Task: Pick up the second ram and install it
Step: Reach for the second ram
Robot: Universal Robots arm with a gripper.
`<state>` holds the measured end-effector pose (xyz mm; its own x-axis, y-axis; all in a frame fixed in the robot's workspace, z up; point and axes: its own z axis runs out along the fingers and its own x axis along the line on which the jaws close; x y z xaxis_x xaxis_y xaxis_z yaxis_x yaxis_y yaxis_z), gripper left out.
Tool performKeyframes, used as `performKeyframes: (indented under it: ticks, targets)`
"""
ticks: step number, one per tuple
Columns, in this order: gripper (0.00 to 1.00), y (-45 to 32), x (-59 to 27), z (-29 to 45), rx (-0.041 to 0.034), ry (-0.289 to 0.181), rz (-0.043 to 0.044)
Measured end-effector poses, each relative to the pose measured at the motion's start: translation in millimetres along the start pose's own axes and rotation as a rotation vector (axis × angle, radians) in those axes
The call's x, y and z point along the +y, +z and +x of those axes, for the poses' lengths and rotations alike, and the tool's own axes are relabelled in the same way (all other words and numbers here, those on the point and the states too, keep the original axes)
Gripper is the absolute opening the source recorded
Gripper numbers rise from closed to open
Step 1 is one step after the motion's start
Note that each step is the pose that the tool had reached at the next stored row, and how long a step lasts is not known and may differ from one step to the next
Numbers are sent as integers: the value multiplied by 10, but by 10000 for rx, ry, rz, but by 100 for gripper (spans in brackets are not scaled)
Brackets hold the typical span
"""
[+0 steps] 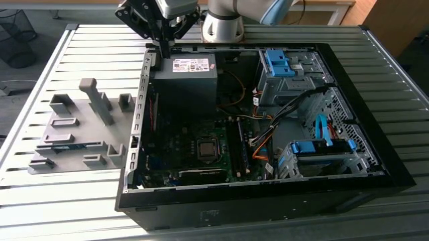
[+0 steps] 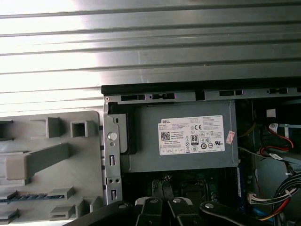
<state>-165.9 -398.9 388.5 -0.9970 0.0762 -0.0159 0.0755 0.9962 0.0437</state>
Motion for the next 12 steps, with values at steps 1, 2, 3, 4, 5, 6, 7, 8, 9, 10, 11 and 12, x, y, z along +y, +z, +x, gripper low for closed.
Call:
performKeyframes:
  ticks: [1, 2, 3, 4, 5, 6, 7, 8, 9, 10, 11, 12]
  targets:
    - [11, 0, 0, 2, 0, 0, 0]
    - [11, 1, 0, 4, 0, 0, 0]
    - [11, 1, 0, 6, 0, 0, 0]
    - [11, 1, -1, 8, -1, -1, -1]
    - [11, 1, -1, 10, 0, 0, -1]
    - [11, 1, -1, 12, -1, -1, -1]
    - [11, 1, -1, 14, 0, 0, -1]
    - [11, 1, -1, 17, 0, 0, -1]
    - [11, 1, -1, 19, -1, 0, -1]
    - [11, 1, -2, 21, 0, 0, -1]
    - [11, 2, -2, 24, -1, 0, -1]
    - [11, 1, -2, 27, 0, 0, 0]
